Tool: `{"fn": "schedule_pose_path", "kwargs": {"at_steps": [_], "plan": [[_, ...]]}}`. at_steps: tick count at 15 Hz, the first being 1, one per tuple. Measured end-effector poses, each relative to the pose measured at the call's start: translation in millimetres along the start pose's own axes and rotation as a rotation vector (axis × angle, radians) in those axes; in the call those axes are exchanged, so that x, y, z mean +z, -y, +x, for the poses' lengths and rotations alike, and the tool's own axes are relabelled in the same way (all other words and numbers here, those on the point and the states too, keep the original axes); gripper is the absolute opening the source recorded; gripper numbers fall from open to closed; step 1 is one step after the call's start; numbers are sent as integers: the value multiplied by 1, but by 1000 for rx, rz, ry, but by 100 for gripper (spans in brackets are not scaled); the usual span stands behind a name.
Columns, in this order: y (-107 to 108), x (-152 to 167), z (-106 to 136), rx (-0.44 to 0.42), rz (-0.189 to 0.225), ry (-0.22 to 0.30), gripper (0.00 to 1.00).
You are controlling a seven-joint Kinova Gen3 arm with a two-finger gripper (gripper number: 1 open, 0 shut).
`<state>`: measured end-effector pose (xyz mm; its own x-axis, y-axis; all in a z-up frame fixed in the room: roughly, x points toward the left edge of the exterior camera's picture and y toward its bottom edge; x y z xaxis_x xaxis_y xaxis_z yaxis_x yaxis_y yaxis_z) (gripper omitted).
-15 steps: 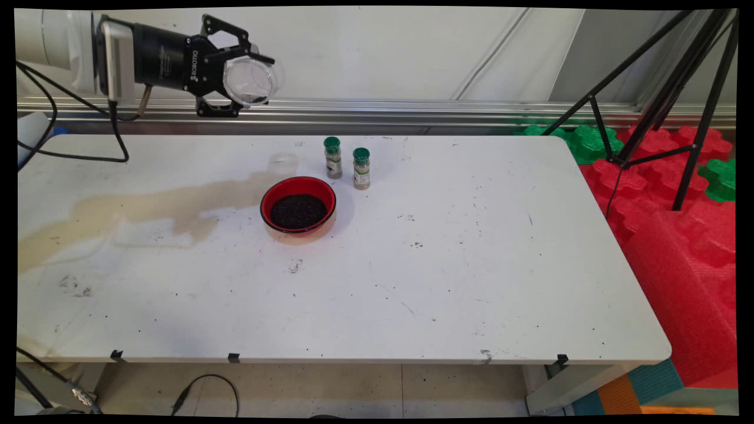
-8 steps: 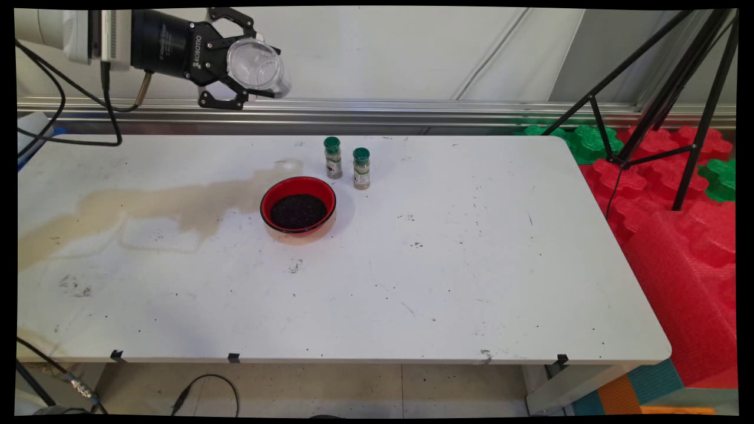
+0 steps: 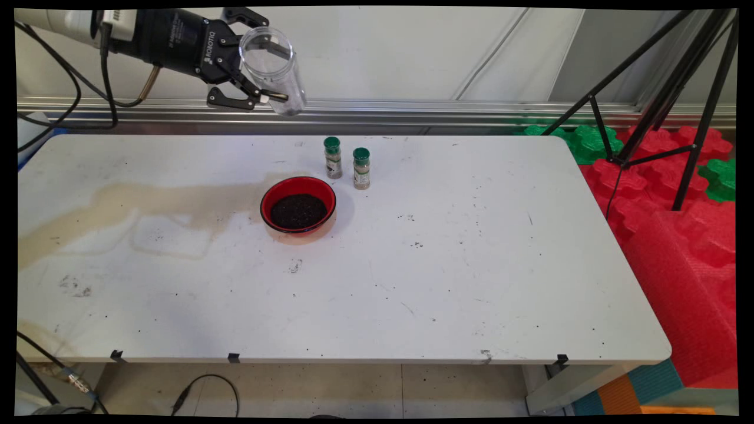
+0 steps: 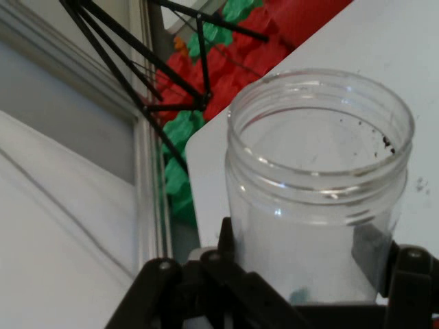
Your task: Pour the black seasoning powder in the red bowl, then place the picked object on the table
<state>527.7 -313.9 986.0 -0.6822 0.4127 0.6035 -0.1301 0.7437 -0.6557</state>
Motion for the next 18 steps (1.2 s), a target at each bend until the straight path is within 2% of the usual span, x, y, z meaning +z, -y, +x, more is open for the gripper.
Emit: {"fn": "schedule_pose_path", "kwargs": {"at_steps": [9,18], "plan": [[10,31,9,-222,-72,-71,0],[8,93,0,-463,-139,-138,0]]}}
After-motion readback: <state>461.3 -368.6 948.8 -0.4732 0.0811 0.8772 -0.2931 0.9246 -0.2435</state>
